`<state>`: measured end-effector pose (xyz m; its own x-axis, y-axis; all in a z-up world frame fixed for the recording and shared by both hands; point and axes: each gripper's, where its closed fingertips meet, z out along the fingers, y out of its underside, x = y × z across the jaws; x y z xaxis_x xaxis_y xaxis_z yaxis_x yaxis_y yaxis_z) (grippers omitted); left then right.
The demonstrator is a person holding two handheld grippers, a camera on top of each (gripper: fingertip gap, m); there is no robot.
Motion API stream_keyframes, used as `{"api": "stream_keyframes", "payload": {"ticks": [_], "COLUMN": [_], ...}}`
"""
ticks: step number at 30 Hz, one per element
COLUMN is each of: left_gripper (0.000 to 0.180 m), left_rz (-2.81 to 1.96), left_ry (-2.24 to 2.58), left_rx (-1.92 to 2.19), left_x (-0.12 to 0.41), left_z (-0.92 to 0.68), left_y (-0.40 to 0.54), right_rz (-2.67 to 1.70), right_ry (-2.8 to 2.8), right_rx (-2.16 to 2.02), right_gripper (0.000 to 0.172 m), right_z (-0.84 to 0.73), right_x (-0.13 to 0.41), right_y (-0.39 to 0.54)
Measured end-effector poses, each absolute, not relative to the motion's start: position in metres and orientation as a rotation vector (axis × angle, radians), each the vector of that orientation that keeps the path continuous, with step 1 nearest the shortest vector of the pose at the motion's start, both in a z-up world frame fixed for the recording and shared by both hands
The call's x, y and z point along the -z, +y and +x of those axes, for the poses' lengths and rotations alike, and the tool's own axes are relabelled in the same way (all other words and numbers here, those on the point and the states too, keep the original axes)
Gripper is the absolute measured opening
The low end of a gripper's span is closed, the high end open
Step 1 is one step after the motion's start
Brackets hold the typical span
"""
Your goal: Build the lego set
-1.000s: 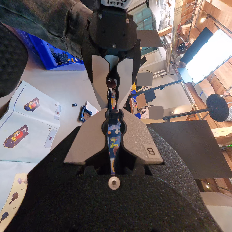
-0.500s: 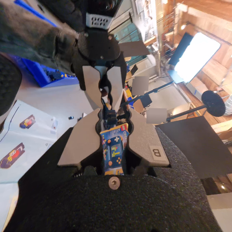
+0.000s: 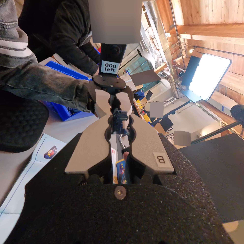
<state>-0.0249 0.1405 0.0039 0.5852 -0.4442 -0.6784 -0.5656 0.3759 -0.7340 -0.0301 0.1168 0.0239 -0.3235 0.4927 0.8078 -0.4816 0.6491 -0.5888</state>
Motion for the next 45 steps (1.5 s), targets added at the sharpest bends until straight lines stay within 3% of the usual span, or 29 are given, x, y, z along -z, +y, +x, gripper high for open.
{"api": "stream_keyframes", "payload": {"ticks": [17, 20, 23, 30, 35, 40, 45], "left_gripper": [0.011, 0.011, 0.012, 0.012, 0.012, 0.012, 0.011], "left_rz": [-1.235, -1.174, -1.049, -0.861, -0.731, -0.468, -0.411], "left_ry": [1.11, 1.135, 1.186, 1.244, 1.269, 1.13, 1.067], "left_rx": [-0.269, -0.406, -0.603, -0.899, -1.352, -1.865, -1.966], "left_x": [0.004, 0.0, -0.007, -0.016, -0.023, -0.047, -0.055], "left_z": [-0.02, -0.019, -0.016, -0.008, -0.019, -0.032, -0.038], "left_y": [0.141, 0.141, 0.136, 0.129, 0.135, 0.133, 0.129], "right_rz": [0.092, 0.169, 0.23, 0.325, 0.311, 0.026, -0.606], "right_ry": [-1.685, -1.638, -1.585, -1.56, -1.558, -1.52, -1.557], "right_rx": [-0.88, -0.852, -0.874, -0.842, -0.806, -1.091, -1.499], "right_gripper": [0.016, 0.016, 0.038, 0.037, 0.037, 0.034, 0.045], "right_z": [-0.022, -0.018, -0.008, 0.005, 0.004, 0.0, -0.029], "right_x": [-0.015, -0.017, -0.024, -0.026, -0.027, -0.054, -0.055], "right_y": [0.11, 0.109, 0.106, 0.097, 0.104, 0.129, 0.158]}}
